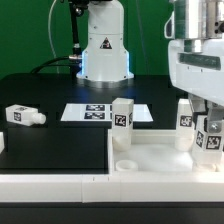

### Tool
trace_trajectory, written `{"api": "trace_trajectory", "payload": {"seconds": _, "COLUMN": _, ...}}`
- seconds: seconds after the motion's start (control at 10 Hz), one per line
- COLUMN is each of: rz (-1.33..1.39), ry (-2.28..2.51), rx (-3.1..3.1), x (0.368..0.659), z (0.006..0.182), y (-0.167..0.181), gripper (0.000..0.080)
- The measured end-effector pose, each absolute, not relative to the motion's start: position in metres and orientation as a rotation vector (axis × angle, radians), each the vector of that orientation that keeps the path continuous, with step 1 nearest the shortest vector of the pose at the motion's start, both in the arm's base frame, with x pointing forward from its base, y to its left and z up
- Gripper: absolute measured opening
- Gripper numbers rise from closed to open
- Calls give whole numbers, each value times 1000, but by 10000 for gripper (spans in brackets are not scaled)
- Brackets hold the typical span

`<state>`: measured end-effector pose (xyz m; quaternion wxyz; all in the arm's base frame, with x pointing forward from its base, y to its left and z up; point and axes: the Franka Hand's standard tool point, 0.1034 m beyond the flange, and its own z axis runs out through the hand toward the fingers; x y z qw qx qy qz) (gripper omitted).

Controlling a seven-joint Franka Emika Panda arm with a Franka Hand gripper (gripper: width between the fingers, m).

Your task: Assemble square table

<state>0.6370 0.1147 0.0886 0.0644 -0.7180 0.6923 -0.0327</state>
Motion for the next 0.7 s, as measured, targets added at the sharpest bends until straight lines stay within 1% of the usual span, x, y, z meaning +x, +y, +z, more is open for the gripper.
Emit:
{"api": "trace_trajectory", "payload": {"seconds": 0.3, "rz": -69, "ry": 2222, "rx": -2010, "x": 637, "z": 89, "y": 116, "gripper": 286}}
{"api": "trace_trajectory", "payload": {"seconds": 0.4, "rz": -72, "ry": 2190, "rx": -2047, "x": 637, "z": 88, "y": 117, "gripper": 286}}
{"api": "trace_trajectory", "payload": {"seconds": 0.5, "rz": -79, "ry": 2093, "rx": -2157, "x": 637, "z": 89, "y": 117, "gripper": 444}}
{"api": "trace_trajectory", "payload": {"seconds": 0.6, "rz": -85, "ry": 1946, "rx": -2305, "x": 640, "z": 92, "y": 118, "gripper": 570}}
{"api": "trace_trajectory", "payload": {"seconds": 0.7, "rz": -102, "ry": 1762, "rx": -2448, "x": 641, "z": 93, "y": 119, "gripper": 570}}
